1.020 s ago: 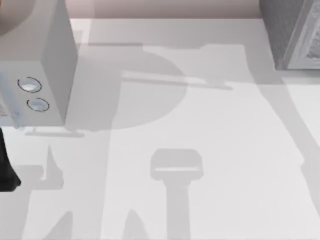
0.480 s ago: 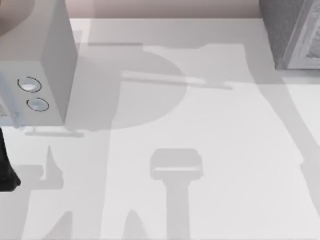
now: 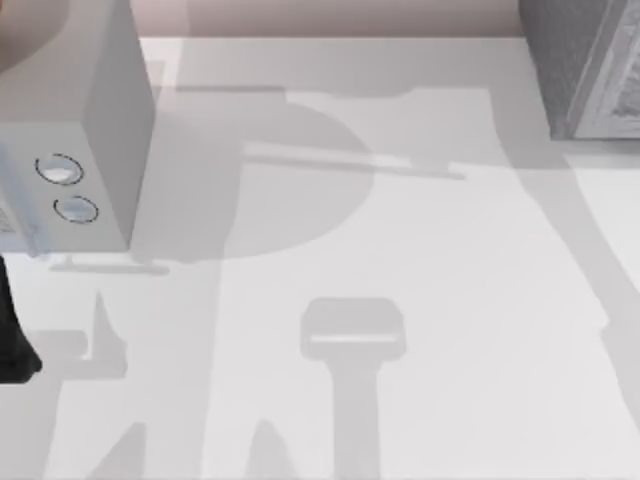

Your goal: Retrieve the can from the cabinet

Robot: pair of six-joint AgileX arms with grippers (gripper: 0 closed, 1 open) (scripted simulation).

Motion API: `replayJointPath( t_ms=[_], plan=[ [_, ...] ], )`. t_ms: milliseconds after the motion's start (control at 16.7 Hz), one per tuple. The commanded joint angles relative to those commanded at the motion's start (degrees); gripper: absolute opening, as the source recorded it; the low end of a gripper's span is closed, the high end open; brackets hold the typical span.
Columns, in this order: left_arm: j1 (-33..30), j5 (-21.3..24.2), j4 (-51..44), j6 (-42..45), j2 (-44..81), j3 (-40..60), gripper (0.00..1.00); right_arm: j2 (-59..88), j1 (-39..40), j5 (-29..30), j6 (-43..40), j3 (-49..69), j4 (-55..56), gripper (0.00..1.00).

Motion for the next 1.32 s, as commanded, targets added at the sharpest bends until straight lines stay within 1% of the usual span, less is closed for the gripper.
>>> replayJointPath(
  t_ms=[480, 600, 720, 1080, 1200, 1320],
  plan=[
    [0.0, 0.0, 0.0, 0.0, 0.0, 0.0, 1.0, -0.06, 0.08, -0.01, 0.07, 0.0, -0.01, 0.0],
    [0.0, 0.0, 0.0, 0.0, 0.0, 0.0, 1.0, -0.99, 0.87, 0.81, 0.07, -0.07, -0.95, 0.0],
    [0.0, 0.0, 0.0, 0.0, 0.0, 0.0, 1.0, -4.23, 3.43, 3.42, 0.07, -0.17, -4.18, 0.0],
    [0.0, 0.0, 0.0, 0.0, 0.0, 0.0, 1.0, -20.2, 15.06, 14.69, -0.02, -0.61, -19.66, 0.0],
    [0.0, 0.0, 0.0, 0.0, 0.0, 0.0, 1.0, -22.53, 17.24, 16.8, -0.06, -0.71, -21.98, 0.0],
    [0.0, 0.0, 0.0, 0.0, 0.0, 0.0, 1.0, -22.79, 17.49, 17.05, -0.07, -0.72, -22.23, 0.0]
  ],
)
